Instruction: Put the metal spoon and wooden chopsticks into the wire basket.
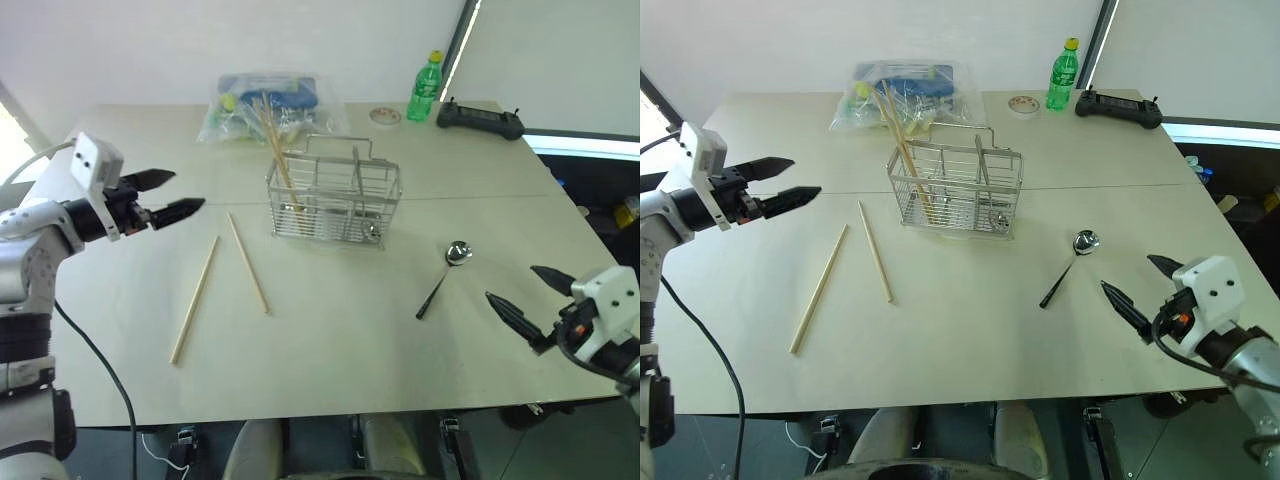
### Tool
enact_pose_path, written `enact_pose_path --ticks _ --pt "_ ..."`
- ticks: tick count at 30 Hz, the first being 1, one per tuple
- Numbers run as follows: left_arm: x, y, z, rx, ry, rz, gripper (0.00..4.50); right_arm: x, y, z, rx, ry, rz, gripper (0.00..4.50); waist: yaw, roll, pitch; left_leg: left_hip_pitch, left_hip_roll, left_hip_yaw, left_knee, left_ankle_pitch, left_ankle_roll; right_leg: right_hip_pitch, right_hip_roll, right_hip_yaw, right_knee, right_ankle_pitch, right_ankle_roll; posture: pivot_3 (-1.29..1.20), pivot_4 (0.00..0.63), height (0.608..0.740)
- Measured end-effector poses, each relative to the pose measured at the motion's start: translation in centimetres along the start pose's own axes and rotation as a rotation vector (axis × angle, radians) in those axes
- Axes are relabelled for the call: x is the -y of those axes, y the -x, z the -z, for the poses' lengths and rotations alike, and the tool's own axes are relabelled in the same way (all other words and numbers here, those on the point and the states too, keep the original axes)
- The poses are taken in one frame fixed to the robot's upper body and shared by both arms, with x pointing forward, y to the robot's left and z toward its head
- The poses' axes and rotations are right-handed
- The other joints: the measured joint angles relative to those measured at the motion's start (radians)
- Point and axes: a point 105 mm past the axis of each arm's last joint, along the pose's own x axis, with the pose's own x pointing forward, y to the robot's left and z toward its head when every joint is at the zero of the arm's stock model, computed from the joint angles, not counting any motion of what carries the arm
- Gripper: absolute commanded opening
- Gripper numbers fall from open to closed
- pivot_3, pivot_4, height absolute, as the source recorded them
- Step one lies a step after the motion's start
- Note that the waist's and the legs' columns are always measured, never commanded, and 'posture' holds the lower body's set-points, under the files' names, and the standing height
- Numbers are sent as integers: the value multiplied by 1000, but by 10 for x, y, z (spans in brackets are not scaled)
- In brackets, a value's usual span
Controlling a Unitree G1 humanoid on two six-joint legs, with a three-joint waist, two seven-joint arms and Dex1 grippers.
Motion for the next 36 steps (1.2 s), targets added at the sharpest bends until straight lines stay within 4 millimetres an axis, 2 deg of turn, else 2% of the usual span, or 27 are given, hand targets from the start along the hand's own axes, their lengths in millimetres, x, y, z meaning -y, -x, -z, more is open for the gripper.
enact_pose_path --ticks 4,6,9,12,15,20,27,36 --pt "39 -6 -19 -2 -49 217 4444 17 -12 -13 -50 126 -44 4500 1 4 1 0 0 1 1 0 0 0 0 0 -1 0 0 0 150 726" --pt "56 -10 -18 -22 -63 308 4444 10 -17 -16 -77 194 -137 4500 4 4 2 -1 -1 0 0 0 1 0 0 -1 -1 0 0 0 150 726" --pt "69 -16 -15 -44 -77 370 4444 -5 -24 -17 -95 252 -275 4500 7 4 2 -1 -1 0 1 0 1 0 1 -1 -1 0 0 0 150 726" --pt "78 -21 -22 -28 -103 401 4444 -3 -34 -19 -104 304 -346 4500 5 4 4 -2 -1 1 4 0 1 0 1 0 -1 0 0 0 150 726" --pt "86 -24 -28 -9 -123 425 4444 8 -47 -22 -98 343 -365 4500 1 4 4 -1 -1 1 5 0 1 1 1 0 -1 0 0 0 150 726" --pt "88 -28 -33 8 -133 425 4444 22 -64 -16 -130 428 -394 4500 -1 4 4 -1 -2 0 2 0 1 0 2 0 0 0 0 0 150 726" --pt "99 -31 -43 46 -151 454 4444 23 -81 -6 -181 649 -503 4500 -17 5 5 -1 -2 1 2 0 1 1 2 0 0 0 1 0 150 726" --pt "106 -31 -43 48 -129 484 4444 26 -94 4 -243 959 -652 4500 -22 6 5 1 -2 1 2 0 1 1 2 0 1 0 1 0 150 726"
